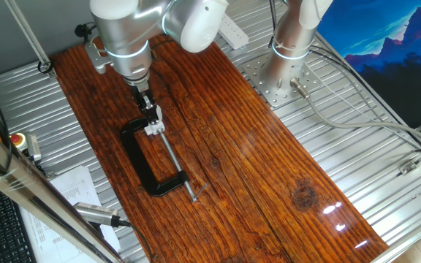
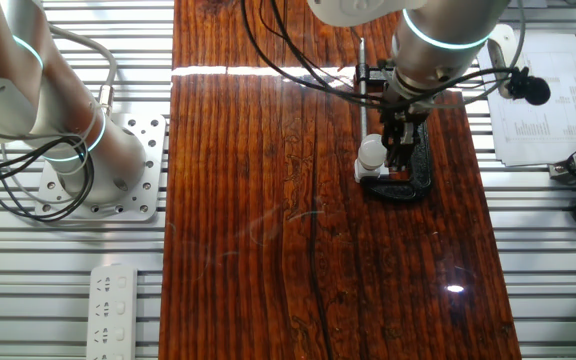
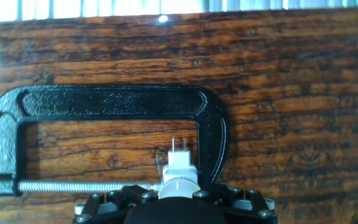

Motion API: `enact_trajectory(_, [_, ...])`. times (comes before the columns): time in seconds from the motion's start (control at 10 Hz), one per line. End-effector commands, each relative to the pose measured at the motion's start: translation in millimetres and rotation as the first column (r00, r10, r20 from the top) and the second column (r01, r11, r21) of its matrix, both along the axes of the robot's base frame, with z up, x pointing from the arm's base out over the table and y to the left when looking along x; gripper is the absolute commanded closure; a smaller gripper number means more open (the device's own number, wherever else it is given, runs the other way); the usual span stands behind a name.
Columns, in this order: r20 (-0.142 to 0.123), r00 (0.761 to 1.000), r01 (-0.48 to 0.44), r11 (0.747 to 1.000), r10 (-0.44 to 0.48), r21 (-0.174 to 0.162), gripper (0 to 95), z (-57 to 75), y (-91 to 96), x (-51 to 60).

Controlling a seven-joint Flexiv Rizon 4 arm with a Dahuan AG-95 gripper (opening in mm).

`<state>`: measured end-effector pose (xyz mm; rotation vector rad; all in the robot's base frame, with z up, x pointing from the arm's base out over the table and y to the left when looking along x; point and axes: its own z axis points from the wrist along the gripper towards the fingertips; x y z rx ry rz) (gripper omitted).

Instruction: Take out the light bulb by rotating it

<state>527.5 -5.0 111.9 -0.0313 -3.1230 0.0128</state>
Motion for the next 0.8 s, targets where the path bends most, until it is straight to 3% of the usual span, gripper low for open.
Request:
enact_trajectory(0.1, [-0.016,0.999,0.045,0.999,-0.045,-0.002,38.0,-1.5,0.6,-4.0])
enact_trajectory(0.8, [-0.028,0.997,0.065,0.998,-0.065,-0.006,38.0,-3.5,0.0,-8.1])
